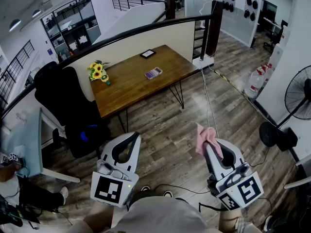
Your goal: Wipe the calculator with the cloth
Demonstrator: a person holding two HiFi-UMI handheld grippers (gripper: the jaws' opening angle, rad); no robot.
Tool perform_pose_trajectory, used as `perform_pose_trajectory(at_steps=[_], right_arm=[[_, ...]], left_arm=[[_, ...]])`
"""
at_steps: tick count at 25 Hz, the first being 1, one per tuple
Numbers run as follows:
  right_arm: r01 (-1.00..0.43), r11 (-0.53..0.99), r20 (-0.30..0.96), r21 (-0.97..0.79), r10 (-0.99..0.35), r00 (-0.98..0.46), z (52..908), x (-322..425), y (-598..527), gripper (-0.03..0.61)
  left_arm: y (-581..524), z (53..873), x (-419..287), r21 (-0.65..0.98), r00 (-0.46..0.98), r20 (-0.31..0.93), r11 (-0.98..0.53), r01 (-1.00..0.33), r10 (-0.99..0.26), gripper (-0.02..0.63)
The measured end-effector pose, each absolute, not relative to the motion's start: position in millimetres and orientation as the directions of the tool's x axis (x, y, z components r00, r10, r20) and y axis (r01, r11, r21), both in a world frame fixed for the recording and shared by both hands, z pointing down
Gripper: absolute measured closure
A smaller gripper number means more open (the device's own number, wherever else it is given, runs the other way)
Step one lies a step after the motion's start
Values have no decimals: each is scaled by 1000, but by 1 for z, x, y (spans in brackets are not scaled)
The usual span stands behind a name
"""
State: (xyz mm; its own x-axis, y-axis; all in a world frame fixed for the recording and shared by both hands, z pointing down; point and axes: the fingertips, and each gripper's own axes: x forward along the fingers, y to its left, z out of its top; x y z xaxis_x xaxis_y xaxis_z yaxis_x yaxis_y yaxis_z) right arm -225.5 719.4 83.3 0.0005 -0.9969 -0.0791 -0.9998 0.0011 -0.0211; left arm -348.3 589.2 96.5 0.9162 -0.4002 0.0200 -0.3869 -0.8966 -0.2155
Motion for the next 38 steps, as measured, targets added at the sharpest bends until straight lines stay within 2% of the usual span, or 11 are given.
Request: perform_pose_trajectory(at_steps=[16,25,38], right_arm=[[-1000,13,-52,-16,-999,-12,91,-220,713,535],[-1000,2,-39,-20,-999,-1,98,-208,704,534],[-999,-51,-16,-20,-999,51,103,-154,608,534]], left_arm=[[590,102,-336,-223,927,33,-907,-359,-375,611],[568,105,-333,-239,915,37,-893,-382,-402,611],[457,109,-293,-231,903,31,-882,-411,-429,611]])
